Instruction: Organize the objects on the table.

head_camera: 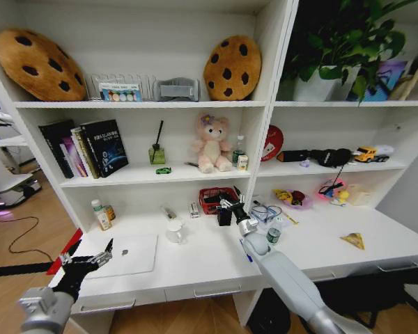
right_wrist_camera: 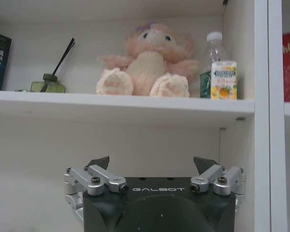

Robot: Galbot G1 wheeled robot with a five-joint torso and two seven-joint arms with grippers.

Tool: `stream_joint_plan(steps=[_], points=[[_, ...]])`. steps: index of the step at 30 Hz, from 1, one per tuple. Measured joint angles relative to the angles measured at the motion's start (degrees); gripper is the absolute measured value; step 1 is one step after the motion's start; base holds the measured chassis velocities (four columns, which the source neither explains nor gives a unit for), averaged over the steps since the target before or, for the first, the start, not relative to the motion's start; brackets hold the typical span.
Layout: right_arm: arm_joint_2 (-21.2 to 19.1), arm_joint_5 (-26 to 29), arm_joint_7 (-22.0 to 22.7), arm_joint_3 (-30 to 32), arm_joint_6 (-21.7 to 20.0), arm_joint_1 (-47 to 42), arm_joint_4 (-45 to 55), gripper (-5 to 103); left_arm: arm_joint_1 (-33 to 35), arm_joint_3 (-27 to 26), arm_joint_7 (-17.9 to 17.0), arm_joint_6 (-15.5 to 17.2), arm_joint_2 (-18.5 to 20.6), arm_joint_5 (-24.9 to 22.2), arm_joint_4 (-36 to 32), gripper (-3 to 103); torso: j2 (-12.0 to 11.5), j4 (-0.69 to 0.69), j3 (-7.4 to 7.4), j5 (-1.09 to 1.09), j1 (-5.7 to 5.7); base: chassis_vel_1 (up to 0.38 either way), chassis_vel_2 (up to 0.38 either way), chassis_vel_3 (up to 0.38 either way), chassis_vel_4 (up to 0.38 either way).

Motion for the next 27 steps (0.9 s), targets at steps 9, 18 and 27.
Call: stream_joint_plan(steps=[9, 18, 27], points=[[-2.8, 1.8, 0.6, 1.9, -3.4, -8.1, 8.7, 100, 0.0, 0.0, 0.0, 0.0, 0.0, 0.0, 0.0, 100, 0.0, 0.03, 0.00, 0.00, 0.00, 0.000, 0.000, 0.000, 0.000], [-1.4, 8.7, 9.5, -1.7, -12.6, -6.0, 12.8, 100, 0.0, 0.0, 0.0, 0.0, 0.0, 0.0, 0.0, 100, 0.0, 0.04, 0.00, 0.01, 0.00, 0.000, 0.000, 0.000, 0.000], [-7.2, 3.5, 1.5, 1.8, -17.6, 2.0, 9.1, 100, 0.0, 0.0, 0.0, 0.0, 0.0, 0.0, 0.0, 100, 0.0, -0.01, 0.01, 0.01, 0.02, 0.000, 0.000, 0.000, 0.000]])
